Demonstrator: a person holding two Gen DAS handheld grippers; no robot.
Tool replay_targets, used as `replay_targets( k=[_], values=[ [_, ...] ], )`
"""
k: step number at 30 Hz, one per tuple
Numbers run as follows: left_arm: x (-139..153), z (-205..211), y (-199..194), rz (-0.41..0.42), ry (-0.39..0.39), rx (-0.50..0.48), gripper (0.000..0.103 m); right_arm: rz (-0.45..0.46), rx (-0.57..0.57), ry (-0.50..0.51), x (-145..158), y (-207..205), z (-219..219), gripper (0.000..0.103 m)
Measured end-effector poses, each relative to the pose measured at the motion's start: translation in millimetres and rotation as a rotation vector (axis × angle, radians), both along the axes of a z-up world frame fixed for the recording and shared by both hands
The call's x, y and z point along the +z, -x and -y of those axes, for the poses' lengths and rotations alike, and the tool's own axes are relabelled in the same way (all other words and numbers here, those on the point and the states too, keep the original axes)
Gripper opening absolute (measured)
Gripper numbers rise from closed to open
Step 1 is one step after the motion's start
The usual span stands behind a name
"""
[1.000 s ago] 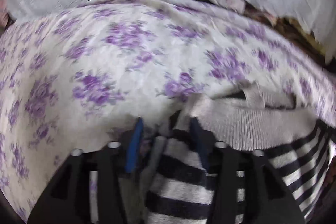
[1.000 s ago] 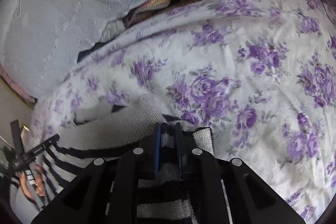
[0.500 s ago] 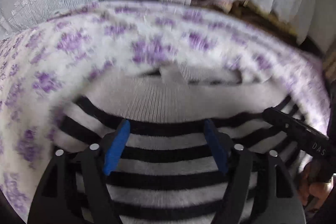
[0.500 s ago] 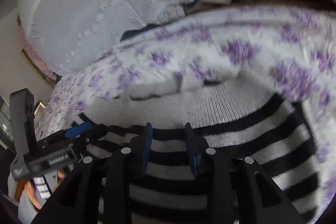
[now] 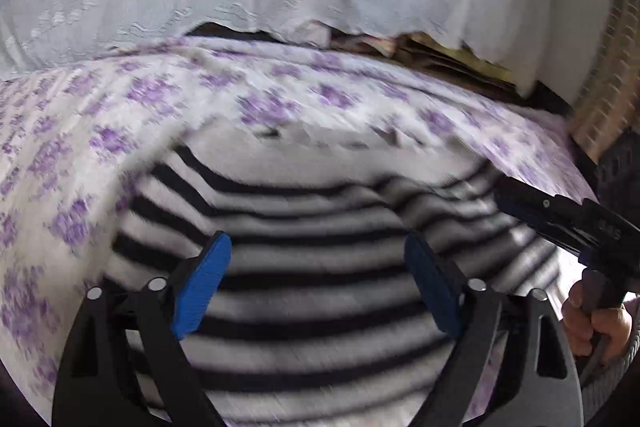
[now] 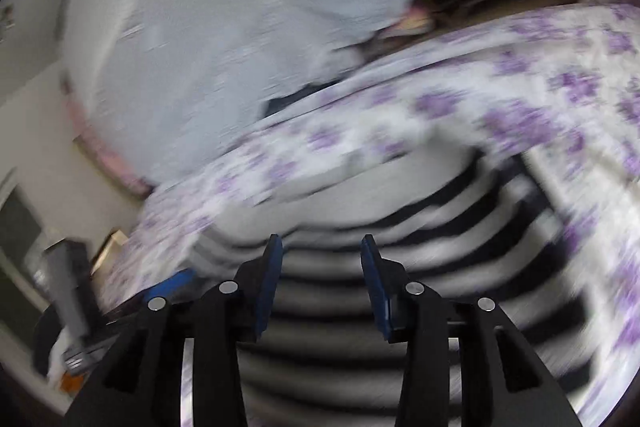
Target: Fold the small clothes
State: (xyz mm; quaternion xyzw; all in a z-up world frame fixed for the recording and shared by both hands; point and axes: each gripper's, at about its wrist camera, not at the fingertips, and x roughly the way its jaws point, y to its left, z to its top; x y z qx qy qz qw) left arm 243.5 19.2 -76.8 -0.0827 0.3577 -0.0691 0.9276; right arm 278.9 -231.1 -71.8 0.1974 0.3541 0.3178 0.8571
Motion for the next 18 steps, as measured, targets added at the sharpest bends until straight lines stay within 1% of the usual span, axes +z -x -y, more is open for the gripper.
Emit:
replay_targets(
  k=[2,4,5,6,7,9,10,11,12,13,14,15,16,17,18],
  values=[
    [-8.5,6.3,1.7,-0.033,-0.035,-0.010,0.087,-0.046,0.049,0.016,-11.3,12.9,-7.6,0.044],
    [-21.3,9.3,-0.6,-0.083,-0.075,0.003,0.091,-0.081,0.058,0.053,-28.1,21.8,-6.8,0.044],
    [-23.7,8.1,0.5,-0.092,-0.077,0.006,0.091,-0.087,0.057,0.046,-30.5,22.9,-3.2,0.040],
    [-24.1,5.0,2.1,-0.093,-0.071,0.011,0.091,-0.099,0.048,0.017,-32.1,23.3,6.8,0.037],
    [-24.1,1.3,5.7,-0.091,-0.068,0.020,0.091,-0.119,0.006,-0.015,-33.2,22.5,23.9,0.035],
    [-25.6,-7.6,17.1,-0.085,-0.070,0.039,0.091,-0.127,-0.069,-0.049,-35.4,25.6,50.0,0.034],
    [-25.9,-12.2,22.8,-0.081,-0.067,0.045,0.091,-0.144,-0.110,-0.091,-39.6,27.2,70.6,0.024],
    [-24.6,-17.4,31.0,-0.072,-0.067,0.056,0.091,-0.175,-0.146,-0.127,-45.1,27.4,86.1,0.009],
    [-24.0,-20.8,37.1,-0.065,-0.078,0.073,0.091,-0.196,-0.189,-0.142,-48.8,28.2,97.5,0.007],
    [-23.7,-26.0,42.9,-0.063,-0.103,0.112,0.091,-0.209,-0.243,-0.190,-51.8,33.1,117.6,0.006],
    [-23.8,-30.7,49.0,-0.065,-0.120,0.150,0.091,-0.214,-0.260,-0.212,-52.5,34.4,124.6,0.006],
    [-24.5,-40.2,57.1,-0.069,-0.095,0.170,0.091,-0.212,-0.277,-0.222,-48.8,40.3,131.4,0.009],
    [-23.3,-46.2,63.9,-0.064,-0.059,0.170,0.091,-0.184,-0.287,-0.194,-39.7,49.1,131.0,0.015],
    [-19.2,-50.7,74.2,-0.046,-0.029,0.178,0.091,-0.154,-0.285,-0.166,-32.3,55.5,127.7,0.034],
    [-14.7,-50.2,81.4,-0.029,-0.017,0.175,0.091,-0.104,-0.266,-0.131,-20.6,66.5,117.0,0.043]
  ],
)
